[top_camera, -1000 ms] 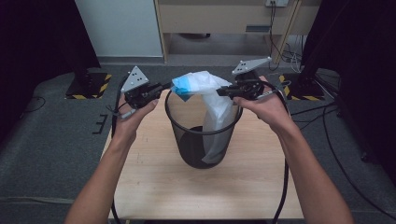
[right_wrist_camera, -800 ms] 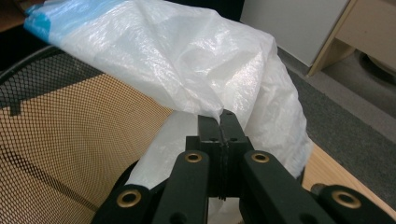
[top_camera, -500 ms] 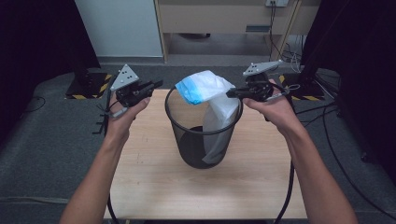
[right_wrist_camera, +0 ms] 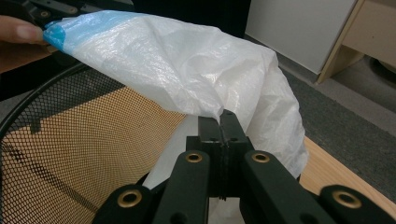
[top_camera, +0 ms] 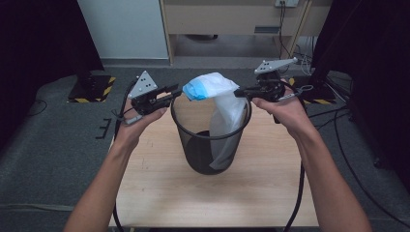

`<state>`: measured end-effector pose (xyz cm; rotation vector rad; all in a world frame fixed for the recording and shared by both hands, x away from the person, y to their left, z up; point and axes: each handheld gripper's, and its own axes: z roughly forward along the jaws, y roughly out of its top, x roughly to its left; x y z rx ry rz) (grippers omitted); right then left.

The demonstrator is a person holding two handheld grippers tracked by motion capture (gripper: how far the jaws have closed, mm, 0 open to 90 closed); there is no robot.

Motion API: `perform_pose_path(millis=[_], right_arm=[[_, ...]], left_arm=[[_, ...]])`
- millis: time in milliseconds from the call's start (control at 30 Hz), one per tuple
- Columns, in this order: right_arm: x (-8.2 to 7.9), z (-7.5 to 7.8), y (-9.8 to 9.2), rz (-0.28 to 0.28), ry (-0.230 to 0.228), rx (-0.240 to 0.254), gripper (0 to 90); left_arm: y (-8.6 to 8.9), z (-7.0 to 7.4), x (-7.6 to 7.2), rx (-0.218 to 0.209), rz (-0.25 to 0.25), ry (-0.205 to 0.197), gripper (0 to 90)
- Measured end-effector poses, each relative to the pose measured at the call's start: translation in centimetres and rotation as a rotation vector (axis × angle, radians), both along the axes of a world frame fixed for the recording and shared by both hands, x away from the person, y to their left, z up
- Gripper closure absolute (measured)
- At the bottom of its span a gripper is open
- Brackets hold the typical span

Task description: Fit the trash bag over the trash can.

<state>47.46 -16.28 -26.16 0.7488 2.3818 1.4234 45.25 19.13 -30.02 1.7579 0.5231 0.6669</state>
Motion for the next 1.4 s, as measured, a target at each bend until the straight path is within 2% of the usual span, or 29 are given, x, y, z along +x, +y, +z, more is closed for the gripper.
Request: perform_pose_path(millis=[167, 367, 467, 567, 700, 800, 900, 1033, 1133, 1200, 1400], right_arm=[[0.0, 0.2, 0.1, 0.002, -0.001, 0.005, 90.0], [0.0, 0.2, 0.2, 0.006, 0.003, 0.009, 90.0], [-0.1, 0.2, 0.3, 0.007, 0.004, 0.01, 90.0], [0.0, 0.3, 0.3, 0.004, 0.001, 0.015, 90.0], [0.0, 0.2, 0.3, 0.004, 0.007, 0.014, 90.0], [-0.1, 0.0, 0.4, 0.015, 0.014, 0.005, 89.6], [-0.1, -0.4, 0.4, 0.022, 0.022, -0.001, 87.9], [-0.3, -0.6, 0.2, 0.038, 0.019, 0.005, 88.5], [-0.6, -0.6, 0.2, 0.05, 0.012, 0.003, 88.0], [-0.7, -0.6, 0.2, 0.055, 0.012, -0.002, 88.0], [-0.9, -0.6, -0.5, 0.052, 0.014, 0.003, 89.3]], left_arm=[[-0.7, 0.0, -0.1, 0.028, -0.037, -0.011, 65.9], [-1.4, 0.2, 0.0, 0.034, -0.056, -0.019, 62.2], [-2.1, 0.3, -0.1, 0.051, -0.085, -0.03, 65.2], [-2.5, 0.3, -0.3, 0.073, -0.092, -0.035, 68.7], [-2.6, 0.5, -0.3, 0.069, -0.101, -0.028, 87.5], [-2.8, 0.6, -0.3, 0.07, -0.099, -0.028, 90.0], [-2.6, 0.8, -0.3, 0.05, -0.08, -0.03, 90.0], [-1.8, 1.3, 0.0, -0.004, -0.049, -0.021, 90.0], [-1.5, 1.4, 0.2, -0.017, -0.049, -0.012, 90.0], [-1.1, 1.6, 0.3, -0.054, -0.048, 0.0, 90.0], [0.2, 1.8, 0.6, -0.091, -0.014, 0.007, 90.0]])
